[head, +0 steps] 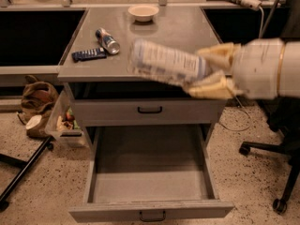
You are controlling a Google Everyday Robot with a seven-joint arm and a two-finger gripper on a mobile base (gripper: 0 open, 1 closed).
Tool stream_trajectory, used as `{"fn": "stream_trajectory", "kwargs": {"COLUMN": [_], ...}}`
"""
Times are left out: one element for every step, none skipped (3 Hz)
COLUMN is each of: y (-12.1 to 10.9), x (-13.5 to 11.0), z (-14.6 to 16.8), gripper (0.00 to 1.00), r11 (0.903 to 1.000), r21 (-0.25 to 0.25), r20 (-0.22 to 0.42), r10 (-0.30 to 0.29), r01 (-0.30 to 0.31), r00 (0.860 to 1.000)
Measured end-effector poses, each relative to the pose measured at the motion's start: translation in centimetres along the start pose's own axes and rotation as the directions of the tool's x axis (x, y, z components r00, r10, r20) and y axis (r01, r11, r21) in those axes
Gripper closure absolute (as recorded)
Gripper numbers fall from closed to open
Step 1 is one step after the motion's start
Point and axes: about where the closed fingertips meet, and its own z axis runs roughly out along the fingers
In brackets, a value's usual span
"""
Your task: Place blue plastic bottle into middle drawer
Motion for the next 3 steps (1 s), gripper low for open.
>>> {"fn": "stream_trajectory", "kwargs": {"y": [6.5,8.0,7.9], "x": [5.1,5.7,5.6], "z": [2.6,3.2,3.2], "gripper": [1.0,1.0,1.0], "r11": [0.9831,0.9784,0.9788], "r21": [-0.075,-0.102,-0.101], "r20": [0.019,0.009,0.01], "r10": [0.169,0.182,0.18], "r01": [-0.167,-0.18,-0.179], "r00": [0.985,0.983,0.984]}}
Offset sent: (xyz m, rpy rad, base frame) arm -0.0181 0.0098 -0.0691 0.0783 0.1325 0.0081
